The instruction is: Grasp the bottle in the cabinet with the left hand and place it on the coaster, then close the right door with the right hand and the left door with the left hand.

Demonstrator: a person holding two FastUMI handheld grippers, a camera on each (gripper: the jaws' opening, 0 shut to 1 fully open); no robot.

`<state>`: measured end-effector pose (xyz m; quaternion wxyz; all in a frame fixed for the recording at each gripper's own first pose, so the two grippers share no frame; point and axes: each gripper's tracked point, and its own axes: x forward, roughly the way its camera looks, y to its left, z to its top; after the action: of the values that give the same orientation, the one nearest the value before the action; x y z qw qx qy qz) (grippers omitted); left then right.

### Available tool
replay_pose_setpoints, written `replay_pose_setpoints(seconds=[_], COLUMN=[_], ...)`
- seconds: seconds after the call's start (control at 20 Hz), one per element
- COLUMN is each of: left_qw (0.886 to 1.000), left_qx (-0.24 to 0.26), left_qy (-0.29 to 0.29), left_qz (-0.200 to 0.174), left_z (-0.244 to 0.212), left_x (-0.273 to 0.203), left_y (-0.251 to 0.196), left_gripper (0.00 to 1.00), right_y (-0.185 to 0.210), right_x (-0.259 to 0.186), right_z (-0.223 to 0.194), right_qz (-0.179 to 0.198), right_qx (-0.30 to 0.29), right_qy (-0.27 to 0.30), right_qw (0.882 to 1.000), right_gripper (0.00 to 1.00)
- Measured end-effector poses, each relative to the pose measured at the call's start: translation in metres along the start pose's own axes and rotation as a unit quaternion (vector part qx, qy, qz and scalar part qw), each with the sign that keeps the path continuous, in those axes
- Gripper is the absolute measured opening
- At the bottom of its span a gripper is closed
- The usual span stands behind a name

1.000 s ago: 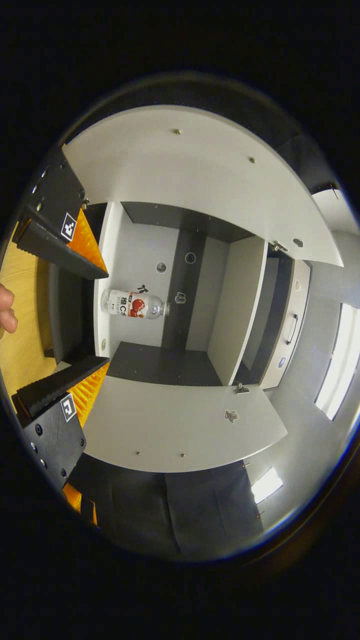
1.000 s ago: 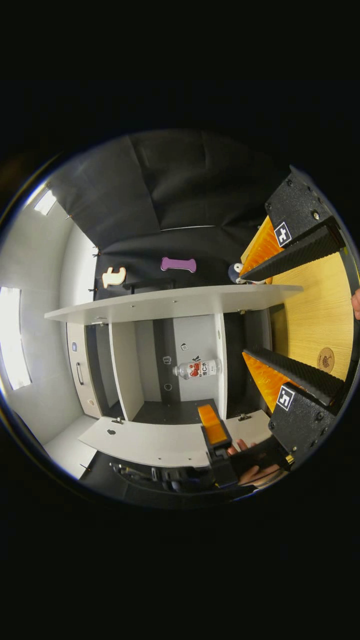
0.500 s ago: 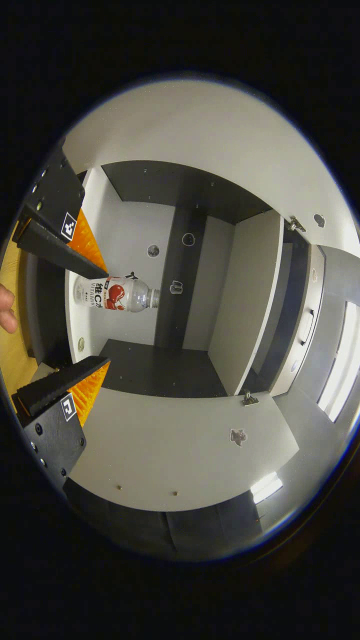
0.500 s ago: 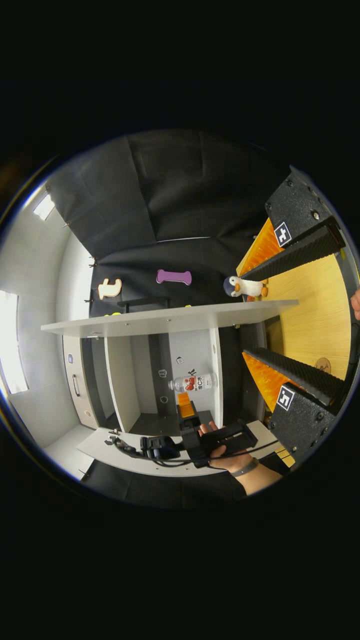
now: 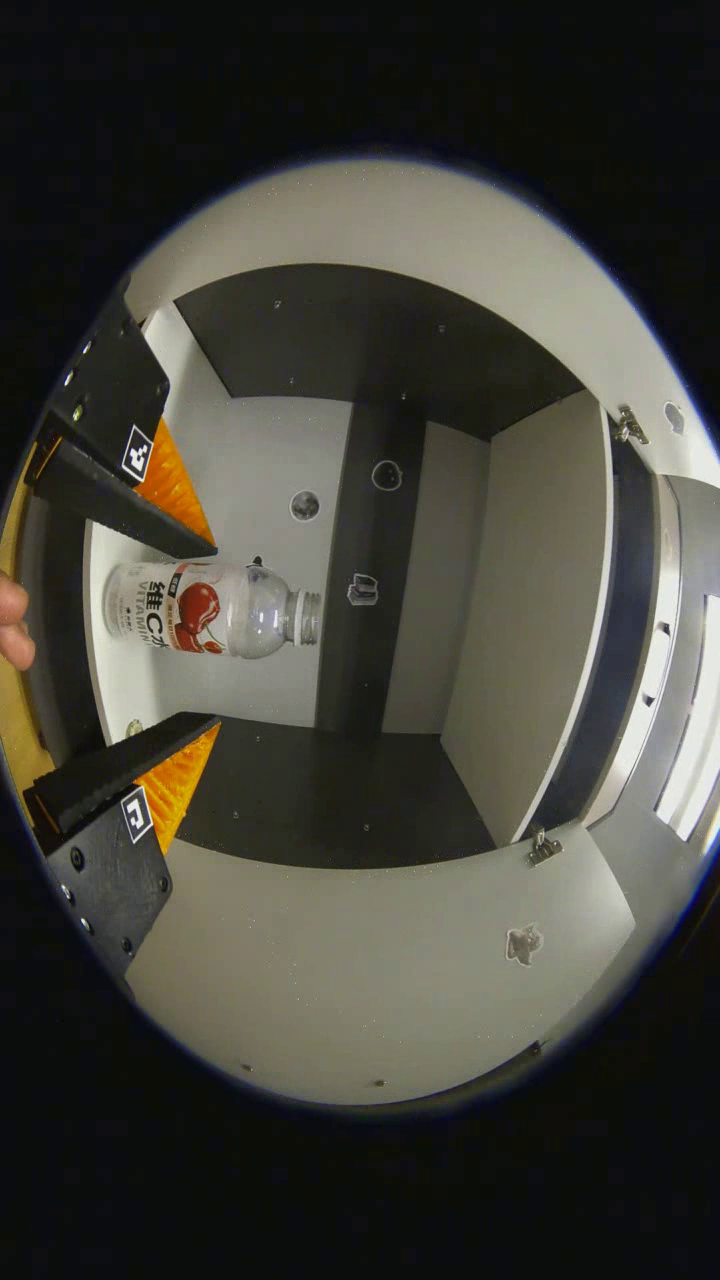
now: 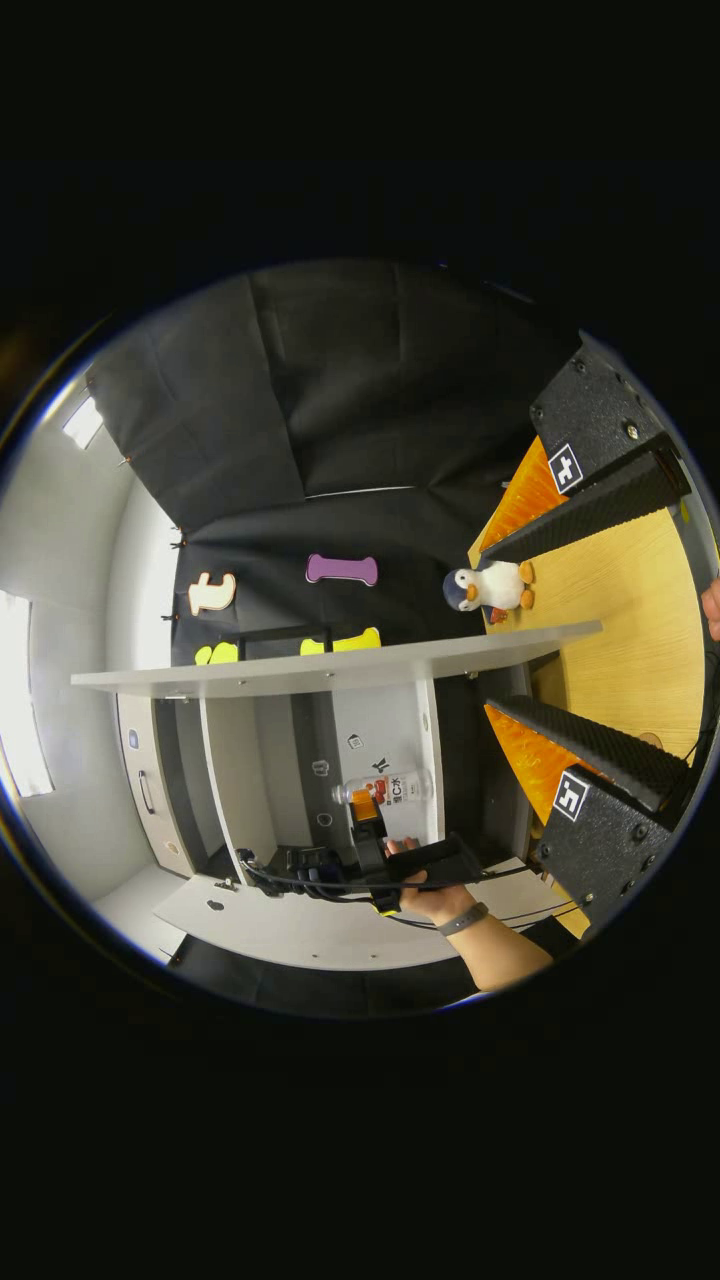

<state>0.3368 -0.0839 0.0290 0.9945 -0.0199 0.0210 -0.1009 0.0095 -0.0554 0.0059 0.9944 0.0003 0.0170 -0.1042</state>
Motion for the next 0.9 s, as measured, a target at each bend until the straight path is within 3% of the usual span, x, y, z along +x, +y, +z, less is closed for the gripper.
replay_pose_setpoints(seconds=[0.4,0.9], left_qw=[0.999,0.998], left_qx=[0.002,0.011], left_qy=[0.018,0.032], left_qz=[0.034,0.044], left_z=[-0.012,-0.024], left_x=[0.048,0.081], left_y=[0.022,0.03], left_gripper=[0.94,0.94], right_y=[-0.017,-0.039], right_x=[0.008,0.006], right_z=[0.001,0.005], right_qz=[-0.017,-0.038], right_qx=[0.0,-0.001], right_qy=[0.007,0.007], right_qw=[1.0,0.999], right_gripper=[0.83,0.83])
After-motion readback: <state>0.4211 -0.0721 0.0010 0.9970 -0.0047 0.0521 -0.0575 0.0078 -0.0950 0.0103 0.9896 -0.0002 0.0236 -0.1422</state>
